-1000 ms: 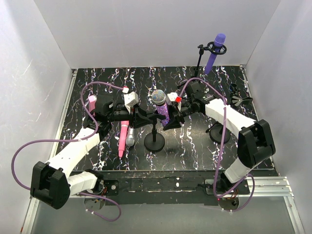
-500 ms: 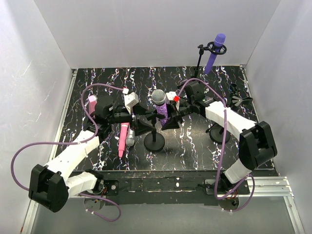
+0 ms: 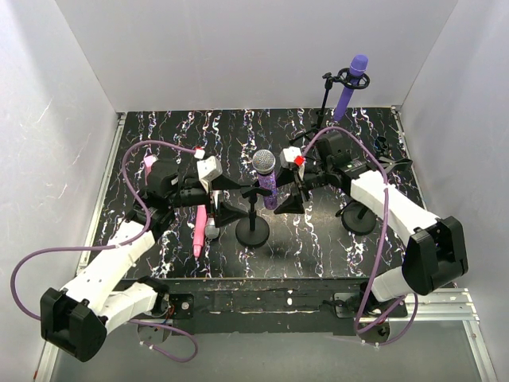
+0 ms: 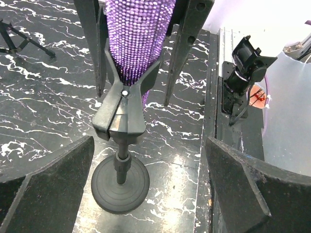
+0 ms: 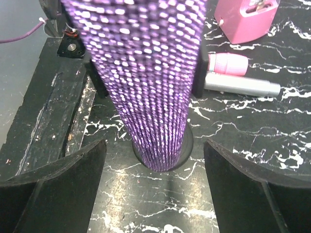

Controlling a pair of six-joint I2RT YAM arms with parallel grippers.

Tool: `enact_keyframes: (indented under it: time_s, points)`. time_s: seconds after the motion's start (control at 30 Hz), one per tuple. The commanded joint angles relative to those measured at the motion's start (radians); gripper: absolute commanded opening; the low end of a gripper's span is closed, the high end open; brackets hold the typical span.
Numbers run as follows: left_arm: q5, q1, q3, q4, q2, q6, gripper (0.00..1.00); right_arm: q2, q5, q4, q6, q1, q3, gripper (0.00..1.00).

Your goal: Attach the microphones to the stand

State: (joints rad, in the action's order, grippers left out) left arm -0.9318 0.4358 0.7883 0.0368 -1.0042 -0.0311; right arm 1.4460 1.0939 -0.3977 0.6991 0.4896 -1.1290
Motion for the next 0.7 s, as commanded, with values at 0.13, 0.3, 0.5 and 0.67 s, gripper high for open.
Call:
enact_keyframes:
  time_s: [0.13, 0.3, 0.5, 0.67]
  points:
    - [-0.002, 0.000, 0.137, 0.092, -0.050, -0.124, 0.98, -0.058, -0.003, -0.182, 0.062, -0.048, -0.086, 0.89]
    - [-0.007, 0.000, 0.184, 0.097, -0.085, -0.161, 0.98, -0.104, 0.029, -0.245, 0.099, -0.066, -0.084, 0.89]
    - [-0.004, 0.000, 0.224, 0.124, -0.102, -0.182, 0.98, -0.167, 0.026, -0.393, 0.172, -0.074, -0.121, 0.90]
    - [0.059, 0.000, 0.195, 0.124, -0.056, -0.182, 0.98, -0.222, 0.012, -0.500, 0.209, -0.079, -0.152, 0.90]
